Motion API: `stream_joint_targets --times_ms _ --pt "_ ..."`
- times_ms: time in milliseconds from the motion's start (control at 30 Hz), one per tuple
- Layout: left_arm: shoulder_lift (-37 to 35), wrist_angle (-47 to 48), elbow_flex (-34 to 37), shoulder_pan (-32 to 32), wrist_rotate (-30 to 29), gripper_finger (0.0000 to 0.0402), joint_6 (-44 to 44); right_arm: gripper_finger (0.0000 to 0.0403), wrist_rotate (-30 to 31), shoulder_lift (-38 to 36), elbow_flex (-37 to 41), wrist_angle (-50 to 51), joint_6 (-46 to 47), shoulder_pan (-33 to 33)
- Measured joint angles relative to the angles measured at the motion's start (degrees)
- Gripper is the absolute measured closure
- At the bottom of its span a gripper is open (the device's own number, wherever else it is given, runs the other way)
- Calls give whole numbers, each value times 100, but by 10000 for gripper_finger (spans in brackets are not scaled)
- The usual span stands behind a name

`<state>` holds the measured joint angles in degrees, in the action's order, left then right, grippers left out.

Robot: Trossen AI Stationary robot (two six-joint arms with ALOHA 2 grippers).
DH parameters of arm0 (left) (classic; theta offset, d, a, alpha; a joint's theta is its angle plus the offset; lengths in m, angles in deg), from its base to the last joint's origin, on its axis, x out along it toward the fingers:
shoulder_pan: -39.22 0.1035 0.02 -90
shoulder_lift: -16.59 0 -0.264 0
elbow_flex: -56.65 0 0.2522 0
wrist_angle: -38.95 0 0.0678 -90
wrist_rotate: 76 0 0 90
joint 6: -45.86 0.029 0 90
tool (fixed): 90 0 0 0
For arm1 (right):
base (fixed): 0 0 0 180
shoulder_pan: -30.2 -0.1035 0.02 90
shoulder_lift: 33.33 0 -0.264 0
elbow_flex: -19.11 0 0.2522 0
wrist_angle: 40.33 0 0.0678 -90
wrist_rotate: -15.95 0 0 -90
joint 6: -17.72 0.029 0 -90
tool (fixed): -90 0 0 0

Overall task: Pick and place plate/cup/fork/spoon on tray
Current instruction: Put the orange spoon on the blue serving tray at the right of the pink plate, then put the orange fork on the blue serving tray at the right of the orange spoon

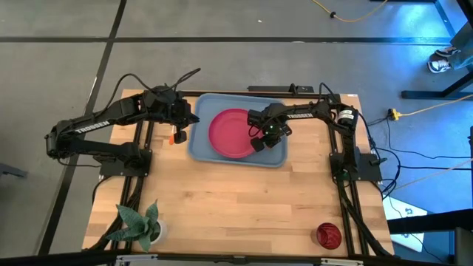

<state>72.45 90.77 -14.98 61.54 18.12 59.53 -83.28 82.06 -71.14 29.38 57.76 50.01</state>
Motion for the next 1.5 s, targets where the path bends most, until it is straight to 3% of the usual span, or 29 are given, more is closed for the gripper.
stream_joint_targets --times_ms 633,1033,1167,1333,1500 --pt "1 -2 0 0 0 372 0 402 -187 -4 -103 -166 -166 -43" --pt "0 -2 0 0 -2 372 2 402 207 -8 -360 90 -457 -90" --pt "-1 1 0 3 -17 372 -2 402 291 -172 -689 141 -741 -90" --pt "-46 88 -2 7 -46 372 -18 402 831 -441 -1421 399 -955 -133" --pt "-43 98 -2 -53 -5 372 -840 402 1234 -606 -2214 705 -1309 -169"
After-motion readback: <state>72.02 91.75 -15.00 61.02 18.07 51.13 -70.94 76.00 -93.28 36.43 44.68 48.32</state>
